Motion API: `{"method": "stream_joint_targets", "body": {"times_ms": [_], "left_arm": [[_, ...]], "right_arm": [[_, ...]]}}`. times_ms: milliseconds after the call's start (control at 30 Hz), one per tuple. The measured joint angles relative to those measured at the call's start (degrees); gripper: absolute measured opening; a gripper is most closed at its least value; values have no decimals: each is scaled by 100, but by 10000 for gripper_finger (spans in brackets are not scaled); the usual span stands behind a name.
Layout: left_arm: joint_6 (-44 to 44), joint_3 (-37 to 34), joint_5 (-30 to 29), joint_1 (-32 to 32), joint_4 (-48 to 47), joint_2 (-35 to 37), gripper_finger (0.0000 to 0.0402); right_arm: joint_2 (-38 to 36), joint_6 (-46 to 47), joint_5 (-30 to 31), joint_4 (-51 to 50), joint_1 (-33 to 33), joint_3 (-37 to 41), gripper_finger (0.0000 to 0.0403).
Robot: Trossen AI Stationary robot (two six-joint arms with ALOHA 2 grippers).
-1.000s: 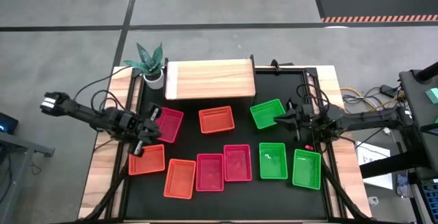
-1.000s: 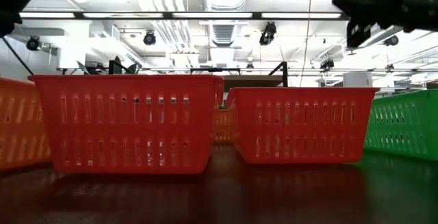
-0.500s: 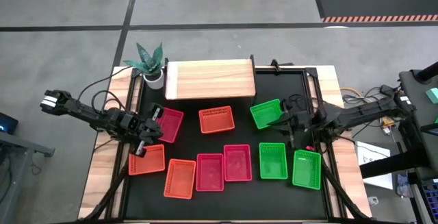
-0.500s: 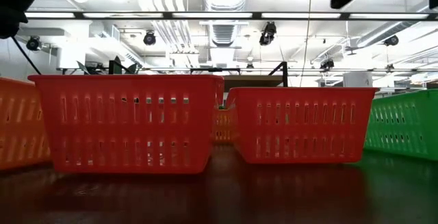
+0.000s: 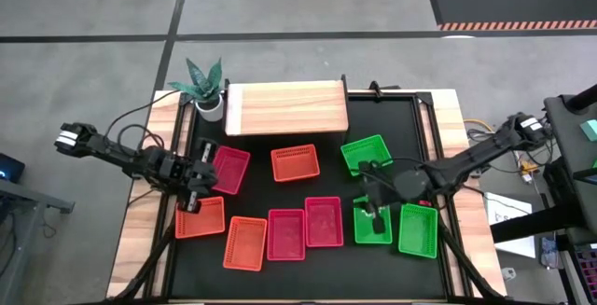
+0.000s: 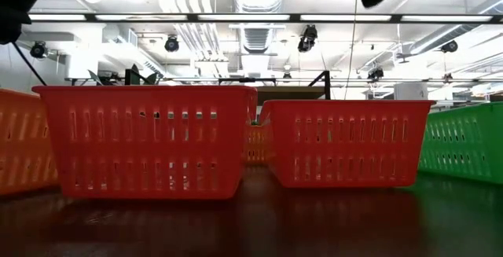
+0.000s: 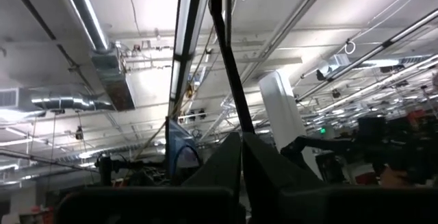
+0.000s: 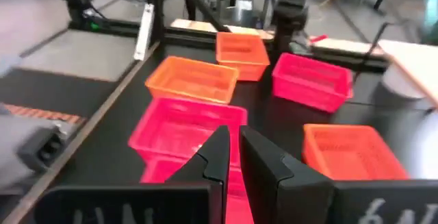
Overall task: Stack baskets on shelf by color
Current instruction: Put the bottom right red basket on the shelf
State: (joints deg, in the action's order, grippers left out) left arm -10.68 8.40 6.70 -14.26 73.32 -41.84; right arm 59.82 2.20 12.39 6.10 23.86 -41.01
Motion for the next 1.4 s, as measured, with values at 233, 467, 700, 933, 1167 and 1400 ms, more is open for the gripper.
{"method": "stream_joint_targets", "body": {"times_ms": [233,467,700,933,1167,1400], "left_arm": [[-47,-54,0,0,-27,36,0],[-340,-55,-2,0,13,109,0],[-336,-55,-2,0,-21,109,0],[-360,-55,-3,0,-27,-66,0],[-358,-55,-4,0,-20,-113,0],[-358,-55,-2,0,-18,-115,0]], "right_arm": [[675,913,123,-1352,253,-792,27],[1504,1506,121,-2753,443,-1856,27],[2573,1887,117,-4241,613,-3164,27],[3471,2269,-66,-4808,604,-3983,34],[4023,2387,-338,-4980,573,-4483,103],[4341,2486,-356,-4995,590,-4562,181]]}}
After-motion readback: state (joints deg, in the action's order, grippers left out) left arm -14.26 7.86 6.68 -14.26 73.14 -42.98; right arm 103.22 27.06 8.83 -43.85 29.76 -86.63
